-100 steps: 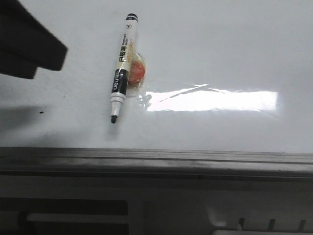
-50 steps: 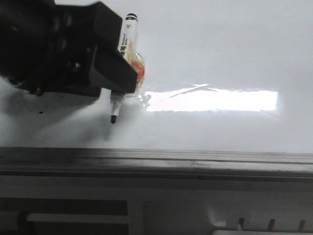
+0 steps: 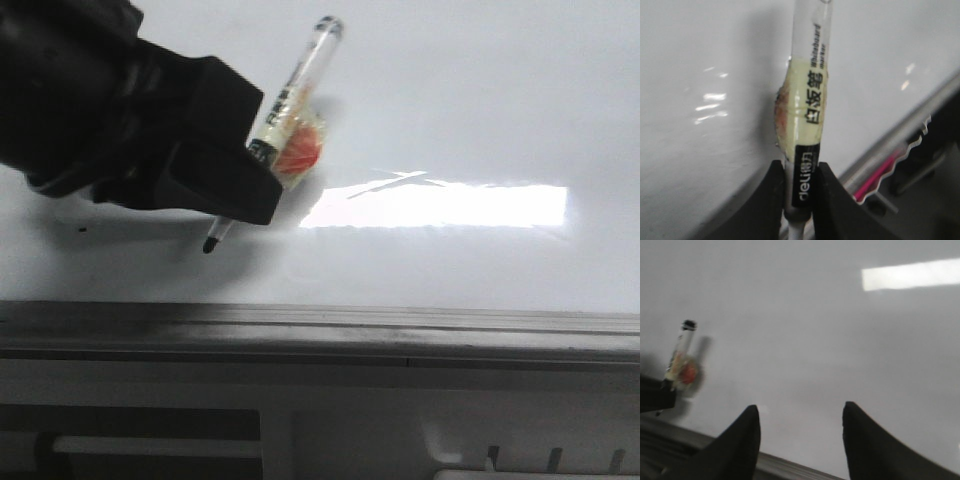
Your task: Write number 6 on whiteboard
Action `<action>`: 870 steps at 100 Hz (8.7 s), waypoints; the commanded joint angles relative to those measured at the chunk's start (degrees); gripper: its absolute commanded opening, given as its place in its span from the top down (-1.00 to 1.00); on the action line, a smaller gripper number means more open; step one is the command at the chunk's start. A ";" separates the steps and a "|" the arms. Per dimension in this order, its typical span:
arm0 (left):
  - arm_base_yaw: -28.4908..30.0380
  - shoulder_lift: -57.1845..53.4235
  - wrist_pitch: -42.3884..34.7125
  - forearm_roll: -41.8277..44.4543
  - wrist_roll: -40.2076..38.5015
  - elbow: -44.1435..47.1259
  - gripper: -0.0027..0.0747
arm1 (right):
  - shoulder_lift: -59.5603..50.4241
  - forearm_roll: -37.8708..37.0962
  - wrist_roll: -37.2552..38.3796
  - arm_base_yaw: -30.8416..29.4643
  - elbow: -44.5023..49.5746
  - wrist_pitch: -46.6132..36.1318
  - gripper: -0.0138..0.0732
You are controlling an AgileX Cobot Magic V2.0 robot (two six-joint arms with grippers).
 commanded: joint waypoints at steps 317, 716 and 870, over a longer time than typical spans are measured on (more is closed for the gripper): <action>5.00 -47.50 -0.32 -5.46 0.55 16.54 0.98 | 38.43 12.72 -36.48 18.51 -6.56 -30.51 0.83; -6.28 -3.38 20.37 -5.23 27.03 -12.89 0.03 | 36.22 -1.27 -24.59 38.62 -18.66 -1.26 0.83; -5.67 -2.52 23.52 -5.68 25.95 -12.89 0.98 | 29.66 -1.37 -24.59 38.62 -18.77 -10.35 -0.62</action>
